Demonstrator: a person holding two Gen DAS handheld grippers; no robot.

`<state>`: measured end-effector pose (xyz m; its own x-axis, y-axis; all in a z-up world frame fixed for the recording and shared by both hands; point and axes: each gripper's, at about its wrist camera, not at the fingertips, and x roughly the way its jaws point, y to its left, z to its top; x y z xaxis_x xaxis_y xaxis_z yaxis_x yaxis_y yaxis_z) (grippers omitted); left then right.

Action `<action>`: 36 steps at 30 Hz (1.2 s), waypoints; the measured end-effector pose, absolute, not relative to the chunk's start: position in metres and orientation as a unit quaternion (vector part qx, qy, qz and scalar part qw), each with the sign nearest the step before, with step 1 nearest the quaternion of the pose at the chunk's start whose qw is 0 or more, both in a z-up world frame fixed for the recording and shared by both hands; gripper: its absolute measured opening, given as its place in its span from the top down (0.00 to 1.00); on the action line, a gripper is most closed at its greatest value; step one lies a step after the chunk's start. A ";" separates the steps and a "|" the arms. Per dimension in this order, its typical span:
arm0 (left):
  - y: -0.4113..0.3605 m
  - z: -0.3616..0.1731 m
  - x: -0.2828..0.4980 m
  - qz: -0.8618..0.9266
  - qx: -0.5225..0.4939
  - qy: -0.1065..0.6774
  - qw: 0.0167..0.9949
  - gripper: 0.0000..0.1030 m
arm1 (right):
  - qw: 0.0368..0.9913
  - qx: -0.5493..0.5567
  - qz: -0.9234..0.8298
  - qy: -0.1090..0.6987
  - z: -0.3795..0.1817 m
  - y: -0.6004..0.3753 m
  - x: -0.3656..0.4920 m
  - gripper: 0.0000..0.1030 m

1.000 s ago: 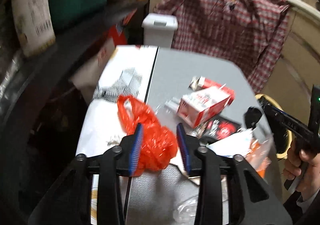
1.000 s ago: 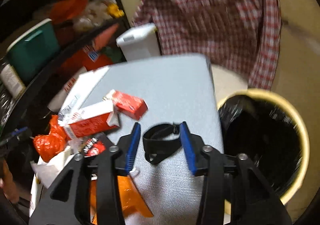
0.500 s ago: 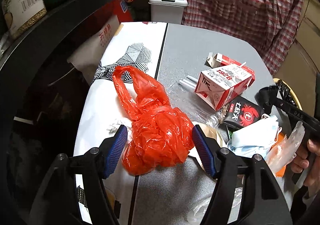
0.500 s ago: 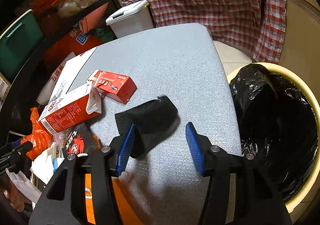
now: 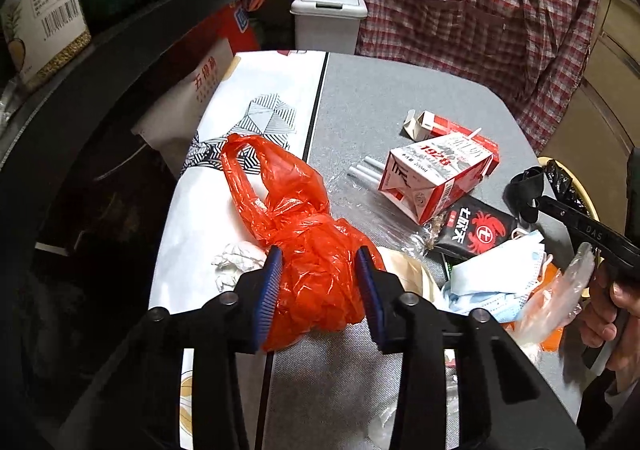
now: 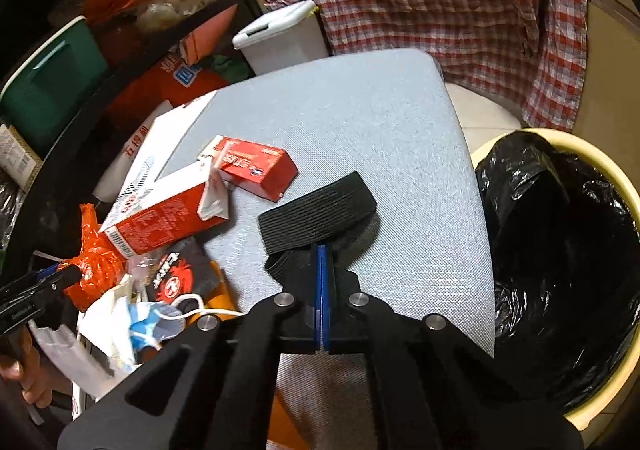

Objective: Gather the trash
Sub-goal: 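Close the left tool on the red bag while the right tool grips the black sock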

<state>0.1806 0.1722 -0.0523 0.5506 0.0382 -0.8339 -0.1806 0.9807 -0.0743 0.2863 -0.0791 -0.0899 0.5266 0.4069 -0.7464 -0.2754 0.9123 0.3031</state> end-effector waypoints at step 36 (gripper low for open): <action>0.171 -0.014 0.175 0.048 -0.080 0.418 0.903 0.67 | 0.884 0.044 0.177 0.431 -0.082 -0.085 0.281 0.97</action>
<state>0.1748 0.1715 -0.0143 0.6453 0.0197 -0.7636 -0.1536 0.9826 -0.1044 0.2813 -0.0848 -0.0816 0.5666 0.3501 -0.7459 -0.2747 0.9337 0.2296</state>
